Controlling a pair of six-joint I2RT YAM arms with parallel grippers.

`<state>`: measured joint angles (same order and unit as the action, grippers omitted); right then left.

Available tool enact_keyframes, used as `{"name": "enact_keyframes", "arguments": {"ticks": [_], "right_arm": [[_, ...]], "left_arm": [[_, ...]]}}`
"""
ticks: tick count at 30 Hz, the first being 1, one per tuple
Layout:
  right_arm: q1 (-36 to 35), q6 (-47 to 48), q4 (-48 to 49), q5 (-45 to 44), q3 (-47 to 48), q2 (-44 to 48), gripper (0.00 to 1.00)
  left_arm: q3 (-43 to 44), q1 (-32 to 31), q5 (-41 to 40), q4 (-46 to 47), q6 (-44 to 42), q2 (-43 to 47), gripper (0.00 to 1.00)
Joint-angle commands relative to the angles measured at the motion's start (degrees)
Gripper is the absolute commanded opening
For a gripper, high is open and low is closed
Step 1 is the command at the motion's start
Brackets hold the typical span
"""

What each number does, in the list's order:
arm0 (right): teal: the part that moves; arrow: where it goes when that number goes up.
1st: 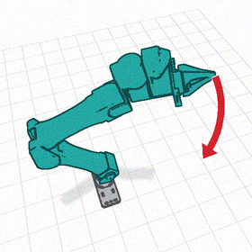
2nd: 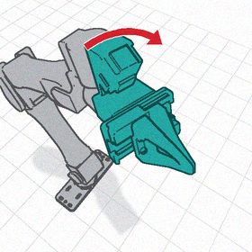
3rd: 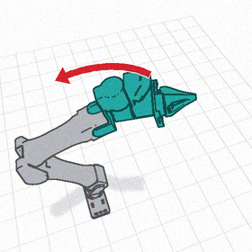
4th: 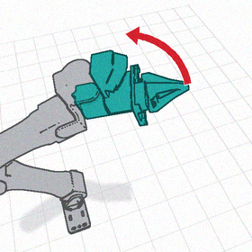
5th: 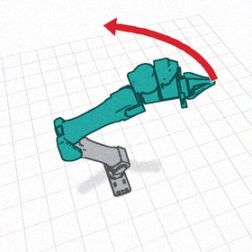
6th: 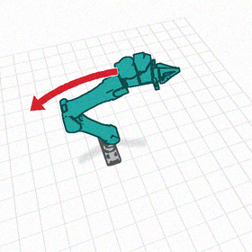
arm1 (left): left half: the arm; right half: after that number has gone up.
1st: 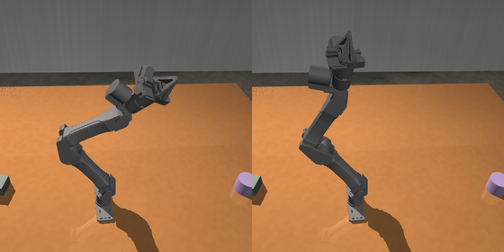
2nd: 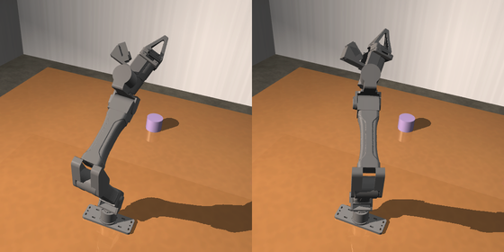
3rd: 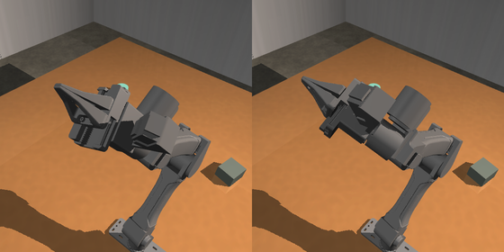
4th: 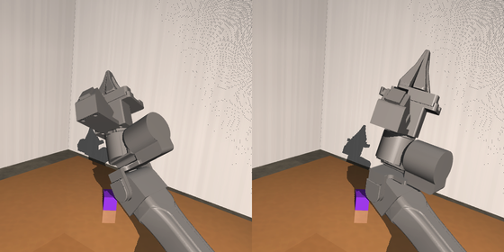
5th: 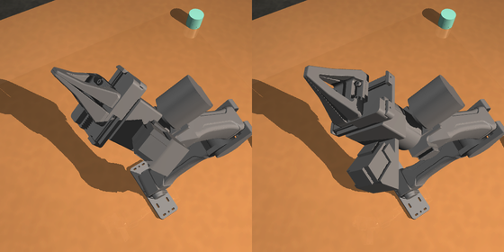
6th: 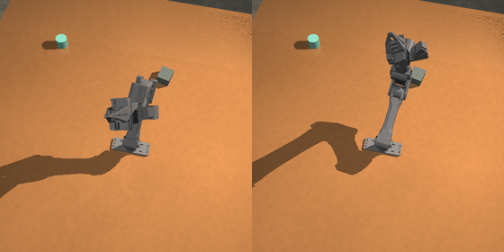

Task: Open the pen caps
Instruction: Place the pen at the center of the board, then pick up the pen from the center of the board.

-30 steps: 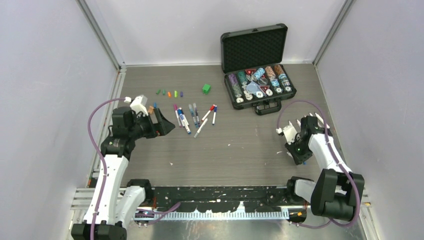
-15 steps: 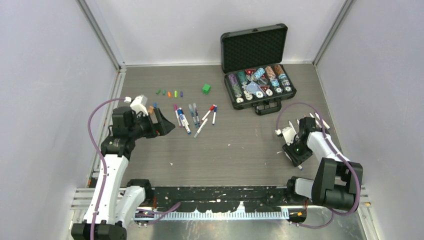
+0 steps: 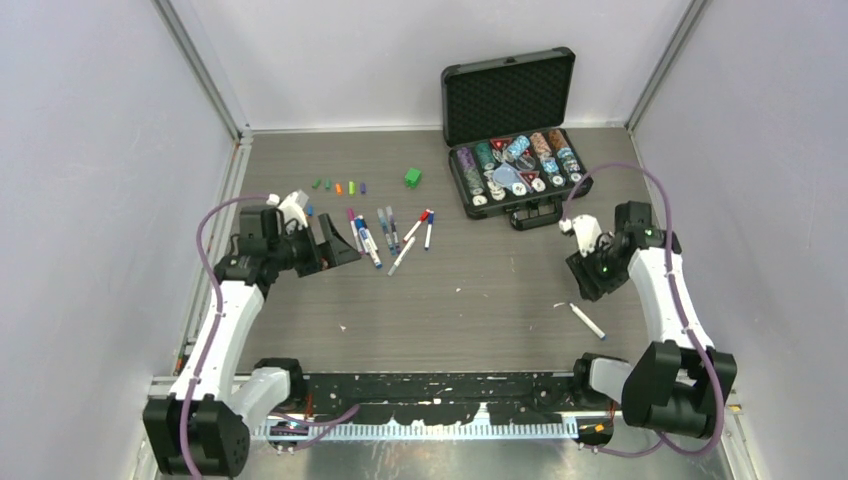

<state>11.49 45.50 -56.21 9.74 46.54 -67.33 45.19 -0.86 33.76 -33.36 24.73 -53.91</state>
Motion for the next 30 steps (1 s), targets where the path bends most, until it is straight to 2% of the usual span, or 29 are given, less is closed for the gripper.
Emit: {"name": "enact_keyframes", "arguments": {"ticks": [1,6,8,9,11,13,16,21,30], "right_arm": [[0.1,-5.3,-6.0,12.5,9.1,3.0,0.54],[0.0,-16.2,-4.4,34.4,13.4,2.6,0.57],[0.0,-18.8,-2.4,40.2,12.8,2.8,0.58],[0.0,-18.3,-2.7,41.3,12.7,3.1,0.58],[0.0,-18.6,-2.3,41.7,11.7,4.0,0.58],[0.0,-18.9,-0.9,42.3,9.9,4.9,0.58],[0.0,-18.7,-0.6,41.9,8.8,6.5,0.58],[0.0,-18.8,0.2,41.0,8.0,8.4,0.58],[0.0,-18.5,-0.2,40.8,7.9,9.3,0.58]], "left_arm": [[2.5,-4.4,-3.2,-2.2,2.2,-4.3,0.88],[5.9,-16.7,-21.6,-3.5,4.7,-11.6,0.9],[8.1,-19.3,-28.8,-4.4,5.8,-15.2,0.9],[9.3,-19.7,-31.2,-4.4,6.6,-17.0,0.85],[11.6,-19.8,-34.9,-3.7,8.4,-20.7,0.71],[13.5,-19.7,-35.9,-1.2,10.4,-24.7,0.68],[16.3,-19.8,-37.1,2.5,13.9,-30.9,0.56],[25.7,-19.8,-38.6,0.3,15.4,-42.6,0.53],[34.8,-19.8,-45.3,-5.4,15.2,-52.0,0.48]]}}
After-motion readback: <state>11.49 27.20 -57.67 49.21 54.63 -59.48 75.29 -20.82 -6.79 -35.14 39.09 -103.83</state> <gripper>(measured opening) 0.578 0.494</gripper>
